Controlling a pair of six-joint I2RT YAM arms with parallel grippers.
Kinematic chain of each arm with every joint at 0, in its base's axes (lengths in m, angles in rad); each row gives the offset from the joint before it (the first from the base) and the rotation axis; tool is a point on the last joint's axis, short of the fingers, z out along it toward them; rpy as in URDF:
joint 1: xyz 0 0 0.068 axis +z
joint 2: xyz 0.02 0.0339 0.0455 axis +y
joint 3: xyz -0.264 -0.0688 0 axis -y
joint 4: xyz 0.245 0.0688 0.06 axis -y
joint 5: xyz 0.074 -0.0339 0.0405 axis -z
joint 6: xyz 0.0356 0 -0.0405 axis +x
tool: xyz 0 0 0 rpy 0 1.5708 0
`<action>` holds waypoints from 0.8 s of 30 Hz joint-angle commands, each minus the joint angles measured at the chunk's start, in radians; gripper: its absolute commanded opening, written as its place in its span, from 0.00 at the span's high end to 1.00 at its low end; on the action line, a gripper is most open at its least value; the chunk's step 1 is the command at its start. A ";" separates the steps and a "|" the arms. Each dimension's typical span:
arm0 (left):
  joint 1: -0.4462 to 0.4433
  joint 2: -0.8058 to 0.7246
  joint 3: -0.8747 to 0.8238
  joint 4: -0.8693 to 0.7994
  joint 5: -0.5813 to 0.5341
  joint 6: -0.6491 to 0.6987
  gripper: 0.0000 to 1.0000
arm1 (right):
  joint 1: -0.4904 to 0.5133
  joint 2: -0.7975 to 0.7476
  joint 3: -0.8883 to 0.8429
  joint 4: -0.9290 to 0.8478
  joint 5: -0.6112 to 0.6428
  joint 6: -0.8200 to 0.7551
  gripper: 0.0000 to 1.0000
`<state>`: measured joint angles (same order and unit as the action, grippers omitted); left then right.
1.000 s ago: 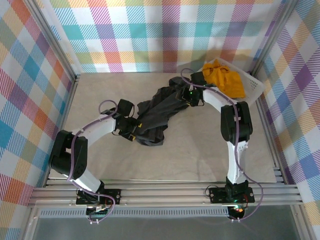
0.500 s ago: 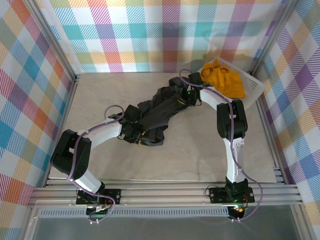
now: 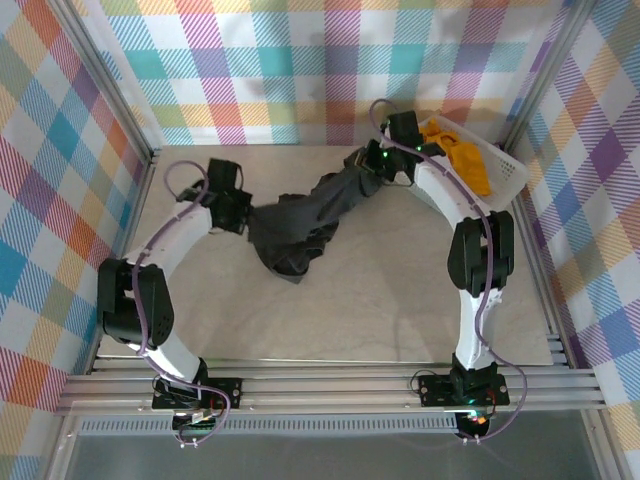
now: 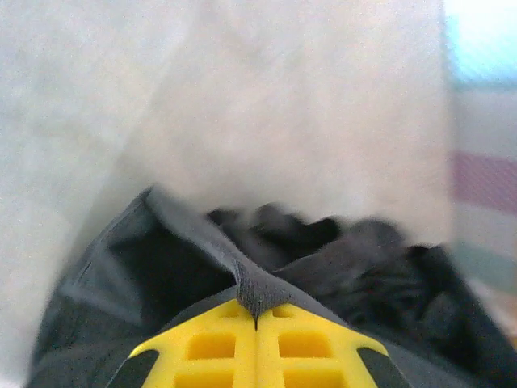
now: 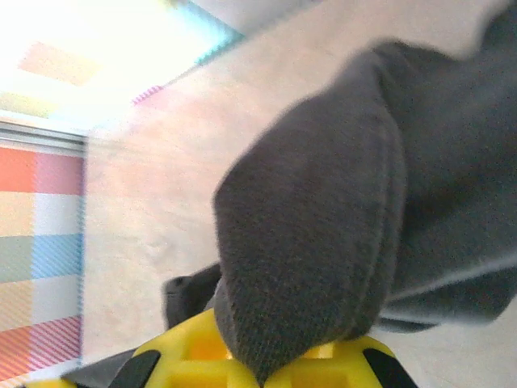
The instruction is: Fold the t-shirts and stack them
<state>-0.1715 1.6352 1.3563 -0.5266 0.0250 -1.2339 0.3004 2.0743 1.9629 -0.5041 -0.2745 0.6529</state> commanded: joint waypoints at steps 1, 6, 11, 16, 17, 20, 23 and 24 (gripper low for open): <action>0.064 -0.016 0.141 0.027 -0.031 0.067 1.00 | -0.006 0.062 0.214 -0.007 -0.071 -0.017 1.00; 0.133 0.024 0.379 0.086 -0.001 0.085 1.00 | -0.027 0.199 0.569 -0.027 -0.149 0.028 1.00; 0.187 0.032 0.581 0.112 0.023 0.095 1.00 | -0.059 0.226 0.748 0.032 -0.197 0.086 1.00; 0.196 -0.023 0.676 0.077 -0.014 0.123 1.00 | -0.060 0.112 0.660 0.051 -0.229 0.067 1.00; 0.196 -0.044 0.667 0.062 -0.024 0.118 1.00 | -0.056 0.067 0.598 0.037 -0.232 0.061 1.00; 0.176 -0.139 0.562 -0.015 -0.090 0.098 1.00 | -0.022 -0.100 0.295 0.078 -0.212 0.035 1.00; 0.137 -0.277 0.319 -0.051 -0.150 0.061 1.00 | 0.049 -0.312 -0.160 0.207 -0.165 0.055 1.00; 0.123 -0.321 0.243 -0.071 -0.163 0.040 1.00 | 0.069 -0.351 -0.250 0.213 -0.149 0.061 1.00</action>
<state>-0.0273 1.4384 1.7672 -0.5117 -0.0029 -1.1534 0.3218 1.8618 1.9560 -0.3809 -0.4816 0.7189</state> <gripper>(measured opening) 0.060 0.046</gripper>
